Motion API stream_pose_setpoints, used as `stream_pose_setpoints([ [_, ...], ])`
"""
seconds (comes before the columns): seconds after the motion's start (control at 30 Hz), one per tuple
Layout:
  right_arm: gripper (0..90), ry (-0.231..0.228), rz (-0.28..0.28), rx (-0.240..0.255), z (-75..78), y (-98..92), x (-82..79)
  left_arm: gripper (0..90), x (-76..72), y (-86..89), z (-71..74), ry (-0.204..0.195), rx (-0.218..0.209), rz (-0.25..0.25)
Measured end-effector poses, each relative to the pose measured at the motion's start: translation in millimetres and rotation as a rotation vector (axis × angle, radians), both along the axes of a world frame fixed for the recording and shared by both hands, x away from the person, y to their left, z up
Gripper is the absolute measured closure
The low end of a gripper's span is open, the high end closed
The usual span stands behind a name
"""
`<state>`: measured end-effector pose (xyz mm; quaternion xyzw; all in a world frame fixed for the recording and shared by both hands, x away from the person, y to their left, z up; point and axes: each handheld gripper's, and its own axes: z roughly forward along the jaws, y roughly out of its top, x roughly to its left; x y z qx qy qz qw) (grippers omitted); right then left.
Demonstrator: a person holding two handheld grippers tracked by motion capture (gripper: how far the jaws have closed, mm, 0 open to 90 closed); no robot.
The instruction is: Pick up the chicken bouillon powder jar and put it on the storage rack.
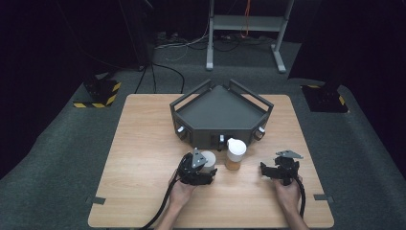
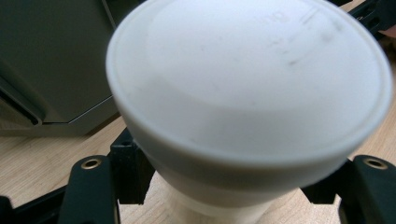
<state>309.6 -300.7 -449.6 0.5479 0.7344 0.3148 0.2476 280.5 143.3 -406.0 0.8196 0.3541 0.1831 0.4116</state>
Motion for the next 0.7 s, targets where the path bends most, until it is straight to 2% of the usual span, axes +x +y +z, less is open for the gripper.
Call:
stream_pose_setpoints([
  [0.13,5.5,0.0,0.0,0.0,0.0,0.0,0.0,32.8,3.1,-0.6,4.7,0.018,0.01,-0.003],
  [0.3,5.5,0.0,0.0,0.0,0.0,0.0,0.0,33.0,7.7,3.1,8.4,0.042,-0.013,-0.01],
  [0.7,5.5,0.0,0.0,0.0,0.0,0.0,0.0,33.5,13.9,7.1,30.4,0.049,-0.02,-0.024],
])
